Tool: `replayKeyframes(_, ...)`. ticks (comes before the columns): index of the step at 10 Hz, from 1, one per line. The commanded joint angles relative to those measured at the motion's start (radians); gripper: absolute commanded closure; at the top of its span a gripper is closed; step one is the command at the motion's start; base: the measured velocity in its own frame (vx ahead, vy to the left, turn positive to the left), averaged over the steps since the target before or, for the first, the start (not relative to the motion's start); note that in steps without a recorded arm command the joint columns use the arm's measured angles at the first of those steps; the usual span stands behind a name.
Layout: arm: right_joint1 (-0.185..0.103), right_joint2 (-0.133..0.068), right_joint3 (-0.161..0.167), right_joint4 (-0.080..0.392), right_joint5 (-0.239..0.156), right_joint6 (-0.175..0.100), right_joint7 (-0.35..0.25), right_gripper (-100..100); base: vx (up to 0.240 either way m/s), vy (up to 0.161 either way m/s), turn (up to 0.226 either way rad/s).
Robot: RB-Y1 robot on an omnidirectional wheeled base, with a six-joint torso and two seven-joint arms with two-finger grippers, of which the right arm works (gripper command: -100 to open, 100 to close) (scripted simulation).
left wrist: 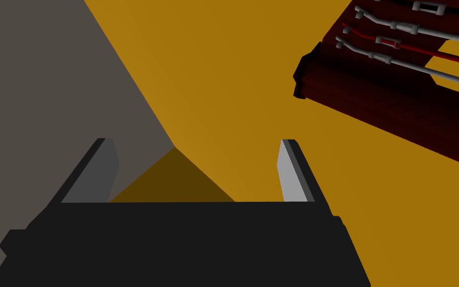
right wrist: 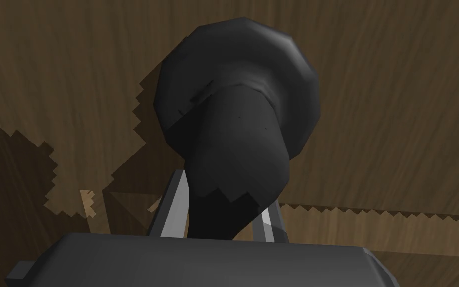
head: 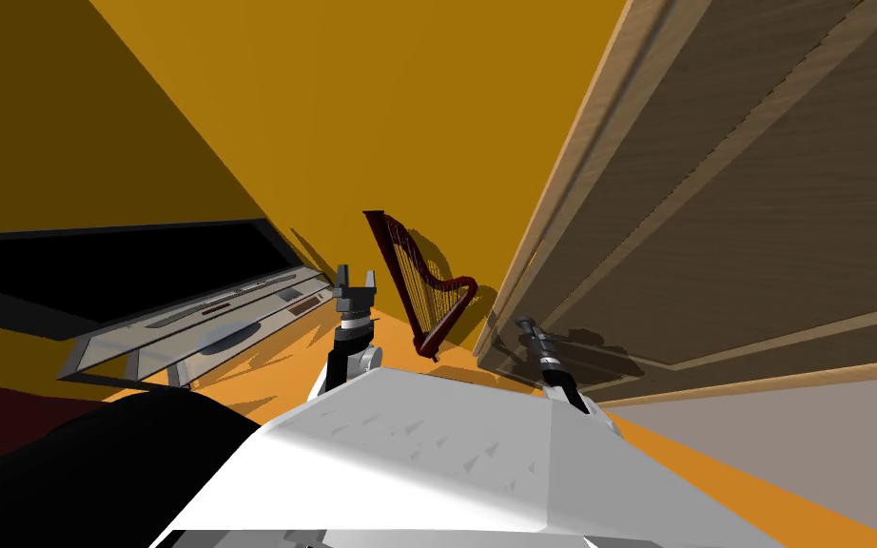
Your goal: Pull the door open
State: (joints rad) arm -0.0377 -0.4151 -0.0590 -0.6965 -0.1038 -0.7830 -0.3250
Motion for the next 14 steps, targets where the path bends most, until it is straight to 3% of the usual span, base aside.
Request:
replayKeyframes(1,0.013,-0.012,0.018,-0.011,0.009,-0.013,-0.021,100,-0.237,-0.094,0.120)
replayKeyframes(4,0.032,-0.037,0.051,-0.021,0.024,-0.035,-0.060,100,-0.235,-0.070,0.111)
replayKeyframes(5,0.031,-0.029,0.046,-0.024,0.021,-0.026,-0.052,100,-0.103,-0.020,0.021)
replayKeyframes(6,0.055,-0.046,0.063,-0.027,0.029,-0.055,-0.076,100,-0.146,-0.061,0.146)
replayKeyframes(7,0.060,-0.051,0.067,-0.027,0.030,-0.063,-0.082,100,-0.216,-0.081,0.148)
replayKeyframes(12,0.125,-0.109,0.109,-0.038,0.050,-0.154,-0.148,100,-0.198,-0.060,0.122)
replayKeyframes(13,0.133,-0.116,0.114,-0.039,0.052,-0.165,-0.156,100,-0.208,-0.087,0.108)
replayKeyframes(14,0.124,-0.107,0.112,-0.034,0.051,-0.154,-0.148,100,-0.093,-0.035,0.025)
